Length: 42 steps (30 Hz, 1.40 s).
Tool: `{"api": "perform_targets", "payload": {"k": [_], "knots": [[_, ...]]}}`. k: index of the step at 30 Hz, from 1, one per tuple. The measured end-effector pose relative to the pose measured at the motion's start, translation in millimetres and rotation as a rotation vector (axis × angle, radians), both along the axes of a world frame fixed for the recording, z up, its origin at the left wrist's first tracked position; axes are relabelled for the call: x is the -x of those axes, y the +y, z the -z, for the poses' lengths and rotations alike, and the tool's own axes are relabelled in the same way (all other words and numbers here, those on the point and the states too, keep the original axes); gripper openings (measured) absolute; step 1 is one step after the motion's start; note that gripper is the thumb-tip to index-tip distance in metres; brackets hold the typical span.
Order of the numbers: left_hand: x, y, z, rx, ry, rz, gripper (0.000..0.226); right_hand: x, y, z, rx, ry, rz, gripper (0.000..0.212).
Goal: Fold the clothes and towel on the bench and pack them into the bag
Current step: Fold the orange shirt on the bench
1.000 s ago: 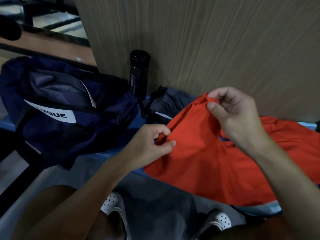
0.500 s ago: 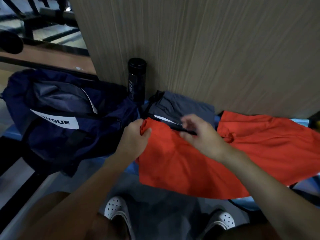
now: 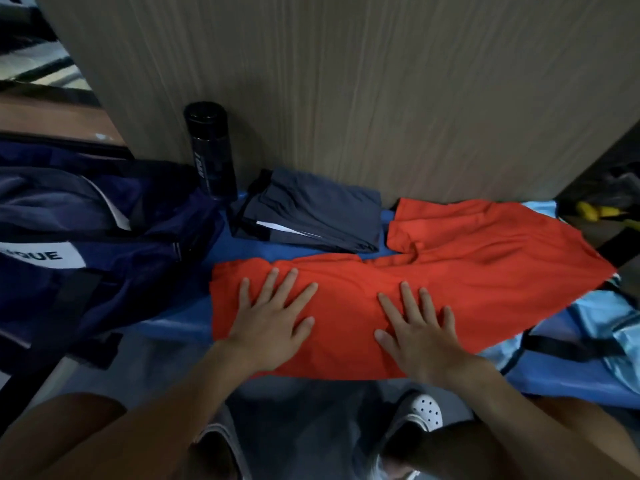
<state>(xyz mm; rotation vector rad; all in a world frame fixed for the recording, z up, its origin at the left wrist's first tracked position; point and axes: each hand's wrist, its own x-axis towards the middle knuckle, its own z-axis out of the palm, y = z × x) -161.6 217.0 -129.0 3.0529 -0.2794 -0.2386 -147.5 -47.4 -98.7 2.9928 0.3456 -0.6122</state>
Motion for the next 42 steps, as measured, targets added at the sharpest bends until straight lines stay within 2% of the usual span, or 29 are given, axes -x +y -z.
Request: {"api": "perform_targets", "payload": {"k": [4,6,7,11,14,18,22,28,30,32,34,38,42], "knots": [[-10,19,-10,-0.054,0.011,0.045,0.073,12,8,-3,-0.005,-0.035,-0.071,0.096],[-15,16,-26,-0.092,0.051,0.048,0.079,9,5,-13,-0.072,-0.064,-0.066,0.098],[-19,8,-36,-0.104,0.007,0.066,0.078,4,2,-20,-0.110,-0.101,-0.053,0.093],[-51,-54,-65,-0.015,-0.303,0.202,0.050,-32,-31,-39,-0.190,-0.297,0.069,0.058],[-90,-114,-83,0.077,-0.295,0.280,0.048,-66,-75,-43,-0.213,-0.481,0.238,0.042],[-144,-181,-85,0.240,-0.177,0.301,0.040,-90,-148,-37,-0.246,-0.721,0.580,0.034],[-194,-239,-71,0.362,-0.188,0.354,0.043,-95,-200,-26,-0.322,-0.642,0.844,0.044],[-254,-301,-63,0.477,-0.161,0.347,0.055,-97,-240,-24,-0.372,-0.605,0.960,0.050],[-264,-314,-65,0.448,-0.158,0.391,0.062,-97,-247,-23,-0.349,-0.549,0.970,0.045],[-270,-324,-66,0.316,-0.139,0.434,0.064,-97,-251,-23,-0.339,-0.516,0.957,0.041],[-276,-328,-69,0.240,-0.096,0.454,0.059,-97,-254,-24,-0.404,-0.517,0.954,0.038],[-285,-324,-75,0.401,-0.087,0.480,0.034,-92,-259,-26,-0.485,-0.596,0.946,0.027],[-278,-320,-76,0.320,-0.165,0.510,0.029,-83,-263,-30,-0.590,-0.645,0.959,0.012]]}}
